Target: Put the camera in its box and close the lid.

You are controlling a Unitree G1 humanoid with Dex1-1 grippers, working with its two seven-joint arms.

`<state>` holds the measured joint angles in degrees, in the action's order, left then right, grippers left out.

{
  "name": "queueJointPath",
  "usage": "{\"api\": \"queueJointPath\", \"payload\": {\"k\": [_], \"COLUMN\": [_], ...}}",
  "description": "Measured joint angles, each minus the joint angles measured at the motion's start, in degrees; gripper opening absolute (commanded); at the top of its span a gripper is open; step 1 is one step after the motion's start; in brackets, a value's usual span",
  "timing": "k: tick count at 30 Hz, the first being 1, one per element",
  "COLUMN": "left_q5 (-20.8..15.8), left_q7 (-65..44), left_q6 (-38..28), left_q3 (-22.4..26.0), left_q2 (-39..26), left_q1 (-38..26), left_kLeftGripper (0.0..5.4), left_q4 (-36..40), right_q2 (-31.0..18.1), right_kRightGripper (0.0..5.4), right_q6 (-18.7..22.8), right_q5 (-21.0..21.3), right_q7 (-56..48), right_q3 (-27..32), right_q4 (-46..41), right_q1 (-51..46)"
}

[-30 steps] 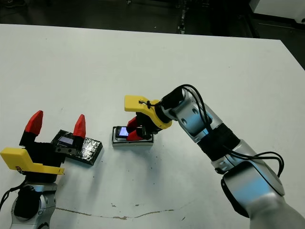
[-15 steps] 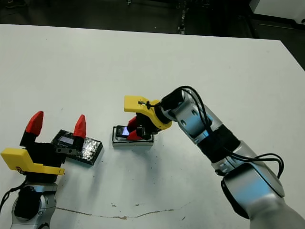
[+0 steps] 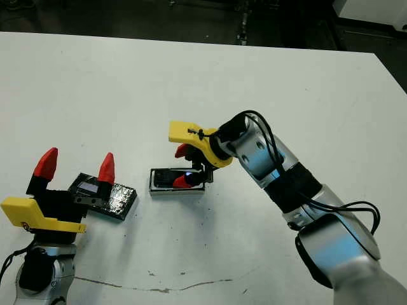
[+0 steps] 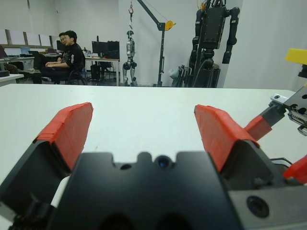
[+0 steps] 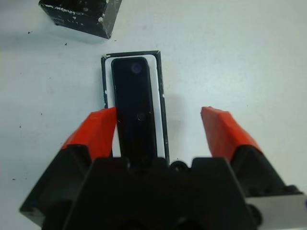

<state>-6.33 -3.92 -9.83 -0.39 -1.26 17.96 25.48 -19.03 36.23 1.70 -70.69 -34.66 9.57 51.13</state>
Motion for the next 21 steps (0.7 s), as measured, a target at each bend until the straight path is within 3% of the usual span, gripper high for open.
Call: {"api": "queueJointPath", "payload": {"k": [3, 14, 21], "left_q5": [0.00, -0.02, -0.03], "left_q7": [0.01, 0.01, 0.01], "left_q6": [0.01, 0.06, 0.21], "left_q3": [-0.03, -0.12, -0.52], "left_q2": [0.07, 0.28, 0.37], "left_q1": [0.00, -0.30, -0.52], "left_kLeftGripper": [5.40, 5.40, 5.40], "left_q4": [0.00, 0.00, -0.03], "right_q2": [-0.67, -3.48, -4.82], "right_kRightGripper": [5.39, 5.39, 5.39], "right_q6": [-1.93, -0.63, 0.07], "right_q5": [-0.17, -1.51, -6.02], "right_q7": [-1.38, -4.28, -4.05], "right_q3": [0.09, 3.88, 10.33], "right_q4": [-0.11, -1.76, -2.22], "right_q1": [0.01, 2.91, 3.63]}}
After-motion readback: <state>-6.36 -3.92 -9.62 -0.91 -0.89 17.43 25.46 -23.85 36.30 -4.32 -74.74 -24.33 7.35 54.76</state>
